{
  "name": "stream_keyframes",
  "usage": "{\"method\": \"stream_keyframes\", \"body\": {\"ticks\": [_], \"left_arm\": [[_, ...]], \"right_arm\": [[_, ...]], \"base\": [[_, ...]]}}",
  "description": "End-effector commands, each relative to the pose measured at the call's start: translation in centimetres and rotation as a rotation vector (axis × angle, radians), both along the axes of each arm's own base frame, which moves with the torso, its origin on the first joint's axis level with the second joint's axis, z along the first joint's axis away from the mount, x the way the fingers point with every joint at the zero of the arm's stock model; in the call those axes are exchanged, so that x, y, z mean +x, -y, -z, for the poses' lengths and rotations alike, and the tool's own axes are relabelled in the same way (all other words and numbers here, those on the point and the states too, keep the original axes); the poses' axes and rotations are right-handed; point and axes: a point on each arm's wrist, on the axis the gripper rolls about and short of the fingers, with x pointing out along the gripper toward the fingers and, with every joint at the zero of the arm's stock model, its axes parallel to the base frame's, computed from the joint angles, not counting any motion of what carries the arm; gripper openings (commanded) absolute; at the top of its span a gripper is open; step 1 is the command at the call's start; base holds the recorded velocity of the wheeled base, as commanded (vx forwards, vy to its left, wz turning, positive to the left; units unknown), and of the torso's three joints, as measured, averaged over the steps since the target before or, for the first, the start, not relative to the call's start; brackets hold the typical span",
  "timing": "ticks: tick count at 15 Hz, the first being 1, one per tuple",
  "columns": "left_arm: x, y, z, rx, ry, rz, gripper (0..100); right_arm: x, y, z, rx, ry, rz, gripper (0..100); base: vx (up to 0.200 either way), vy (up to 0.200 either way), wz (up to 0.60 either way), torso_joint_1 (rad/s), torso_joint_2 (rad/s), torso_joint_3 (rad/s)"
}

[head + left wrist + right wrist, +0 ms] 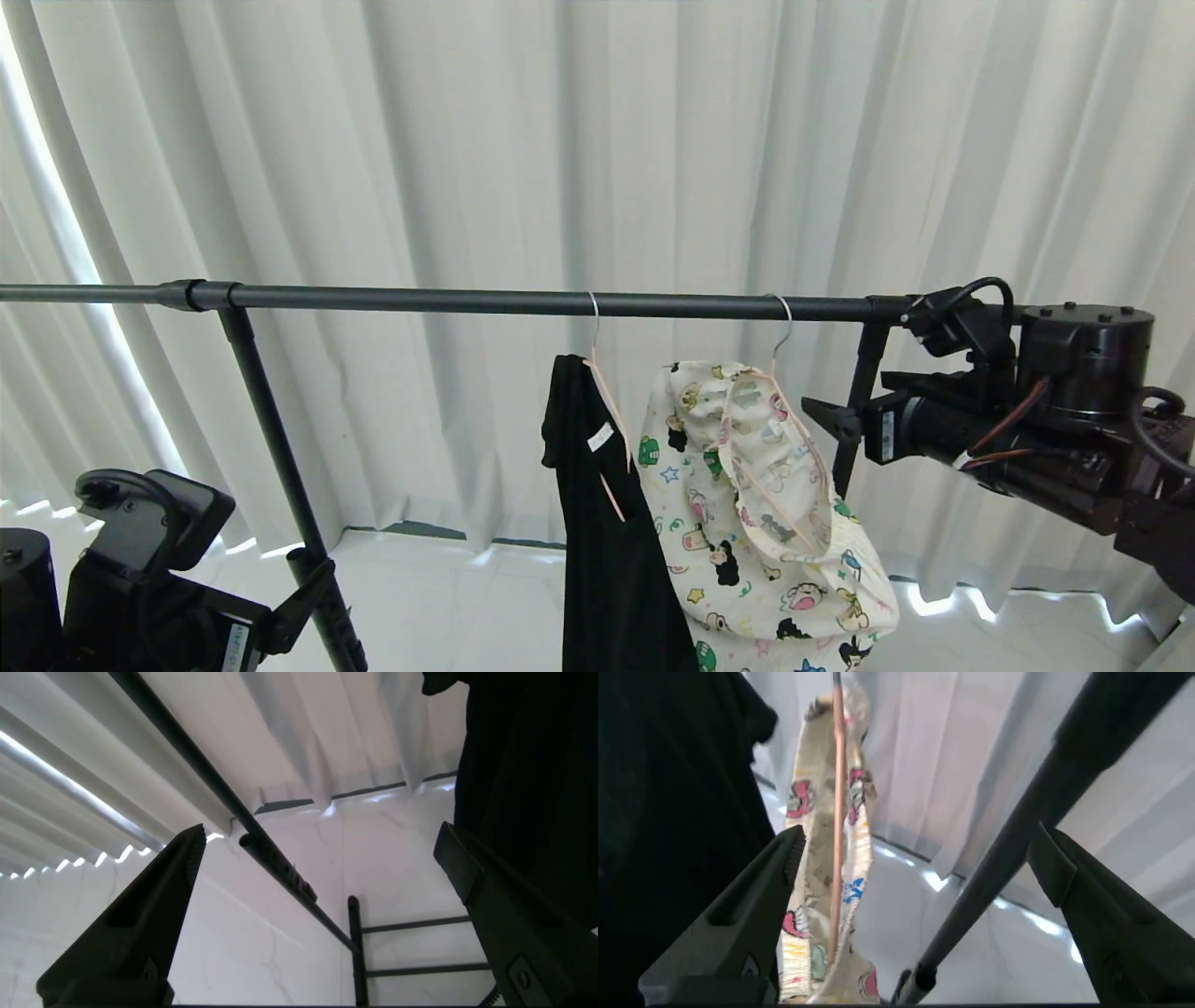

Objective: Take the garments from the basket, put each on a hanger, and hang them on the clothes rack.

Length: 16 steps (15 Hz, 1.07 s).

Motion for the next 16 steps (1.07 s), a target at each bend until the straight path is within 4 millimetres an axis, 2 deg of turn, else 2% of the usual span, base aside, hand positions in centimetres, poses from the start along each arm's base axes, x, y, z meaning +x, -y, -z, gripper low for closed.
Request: {"method": "stream_keyframes", "body": {"ticks": [1,3,6,8,12,16], "left_arm": [[0.0,0.0,0.0,-0.001,0.0,-0.001,100],[-0.1,-0.1,-0.1,-0.002,0.009,-0.002,100],[-0.1,-0.2,-0.2,-0.001,0.016,-0.015,100],[-0.1,-0.3,-0.2,-0.001,0.016,-0.024,100],[-0.1,-0.3,-0.3,0.005,0.019,-0.023,100],[-0.1,-0.3,-0.3,0.005,0.024,-0.022,100]], "right_arm": [[-2.0,1.6,-2.6,0.036,0.054,0.017,100],[-4.9,4.0,-3.2,-0.035,-0.082,0.059,100],[-9.5,8.4,-2.8,-0.264,-0.356,0.205,100],[-11.1,9.3,-2.6,-0.319,-0.358,0.25,100],[-11.2,9.9,-2.3,-0.396,-0.351,0.4,100],[-11.2,10.2,-2.3,-0.398,-0.35,0.43,100]], "base": [[0.0,0.0,0.0,0.0,0.0,0.0],[0.0,0.0,0.0,0.0,0.0,0.0],[0.0,0.0,0.0,0.0,0.0,0.0],[0.0,0.0,0.0,0.0,0.0,0.0],[0.0,0.0,0.0,0.0,0.0,0.0],[0.0,0.0,-0.6,0.0,0.0,0.005]]}}
